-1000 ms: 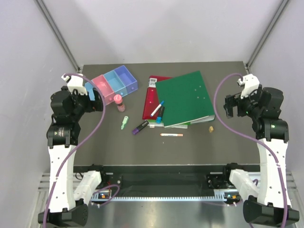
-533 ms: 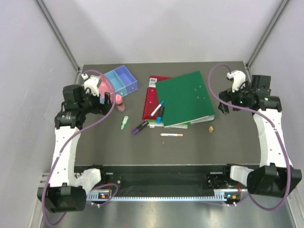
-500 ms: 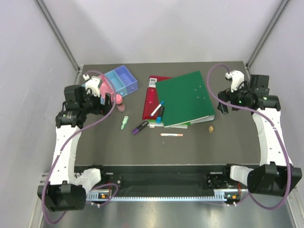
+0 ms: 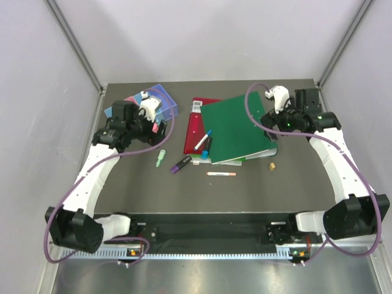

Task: Sort the stationery into containers
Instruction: Pick up the pen from the center of the board.

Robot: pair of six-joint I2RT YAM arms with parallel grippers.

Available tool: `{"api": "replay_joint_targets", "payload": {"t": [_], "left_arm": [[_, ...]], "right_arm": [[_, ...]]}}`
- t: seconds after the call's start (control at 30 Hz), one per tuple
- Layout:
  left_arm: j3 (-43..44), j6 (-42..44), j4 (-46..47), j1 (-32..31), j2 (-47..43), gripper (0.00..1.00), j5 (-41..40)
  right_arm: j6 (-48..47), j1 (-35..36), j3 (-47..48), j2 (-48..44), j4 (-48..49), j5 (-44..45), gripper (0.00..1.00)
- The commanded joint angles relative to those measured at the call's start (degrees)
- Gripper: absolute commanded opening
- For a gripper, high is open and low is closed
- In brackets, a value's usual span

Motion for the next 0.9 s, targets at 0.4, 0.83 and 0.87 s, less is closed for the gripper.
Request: {"api": "replay_joint_targets", "payload": {"t": [0.4,0.83,0.87], "left_arm": [[14.35,-0.17,9.82,-17.05,21.19,0.99,-18.23],[20.18,-1.49,13.51,-21.53,38.08,0.99,-26.07],[19.05,-1.93,13.69,-21.97,38.08,0.99,-26.42]], "right_arm": [[-3.37,0.34,5.83,-0.32,0.89,8.89,1.0],[-2.23,-0.28,5.74,-3.4,2.56,12.15,1.0],[-2.15,-0.45,5.83,-3.4,2.56,12.24,1.0]]}}
